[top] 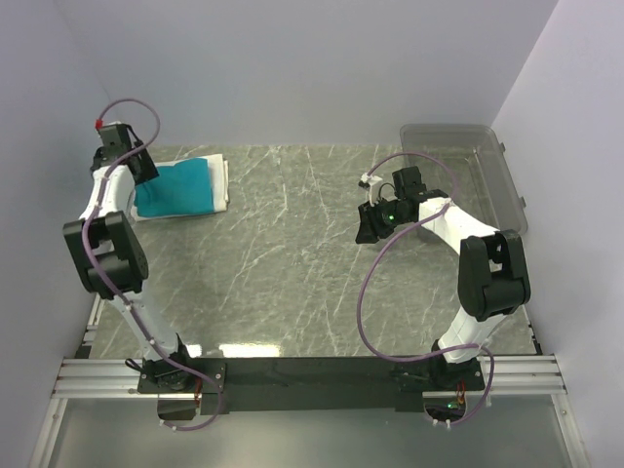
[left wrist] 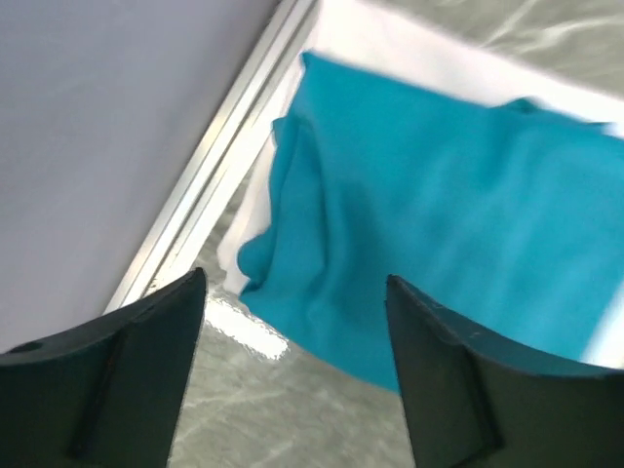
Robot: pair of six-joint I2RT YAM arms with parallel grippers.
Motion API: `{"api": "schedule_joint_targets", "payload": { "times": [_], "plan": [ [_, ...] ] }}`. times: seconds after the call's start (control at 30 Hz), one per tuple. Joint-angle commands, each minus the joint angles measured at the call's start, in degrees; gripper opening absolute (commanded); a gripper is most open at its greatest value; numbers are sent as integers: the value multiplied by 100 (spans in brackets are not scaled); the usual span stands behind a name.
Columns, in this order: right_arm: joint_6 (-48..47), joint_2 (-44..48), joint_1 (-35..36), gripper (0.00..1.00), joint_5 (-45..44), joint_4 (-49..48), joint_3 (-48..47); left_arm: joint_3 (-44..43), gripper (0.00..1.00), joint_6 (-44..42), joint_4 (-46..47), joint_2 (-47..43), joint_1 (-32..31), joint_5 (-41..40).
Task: Fold and stack the t-shirts
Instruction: Neatly place the folded tshirt to the corner
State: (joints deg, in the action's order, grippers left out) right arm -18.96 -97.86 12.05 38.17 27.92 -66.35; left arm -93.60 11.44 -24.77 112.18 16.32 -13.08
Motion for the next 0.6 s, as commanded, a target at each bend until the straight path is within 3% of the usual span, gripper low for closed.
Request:
{"api": "schedule_joint_targets", "payload": {
  "times": [0.0, 0.07, 0.1, 0.17, 0.23, 0.47, 0.57],
  "plan": [
    [-81, 75, -54, 45, 129, -68, -80, 157, 77, 279, -1, -801, 274, 716],
    [-81, 110, -45, 45, 225, -68, -89, 220, 66, 480, 104, -899, 511, 1261],
    [-64, 110, -54, 45, 269, -59, -89, 176, 46, 577, 113, -848, 574, 1969],
    [-64, 75, -54, 45, 366, -41, -115, -191, 20, 840, -35, -507, 662, 2501],
    [-64, 22, -54, 44, 471, -6, -159, -534, 1, 965, -237, -181, 671, 2896],
    [-64, -92, -63, 44, 489, 20, -168, -1746, 1, 1299, -379, 1259, 671, 3311],
    [-55, -180, -54, 44, 463, 47, -221, -2161, 1, 1334, -572, 1787, 671, 3042]
  ]
}}
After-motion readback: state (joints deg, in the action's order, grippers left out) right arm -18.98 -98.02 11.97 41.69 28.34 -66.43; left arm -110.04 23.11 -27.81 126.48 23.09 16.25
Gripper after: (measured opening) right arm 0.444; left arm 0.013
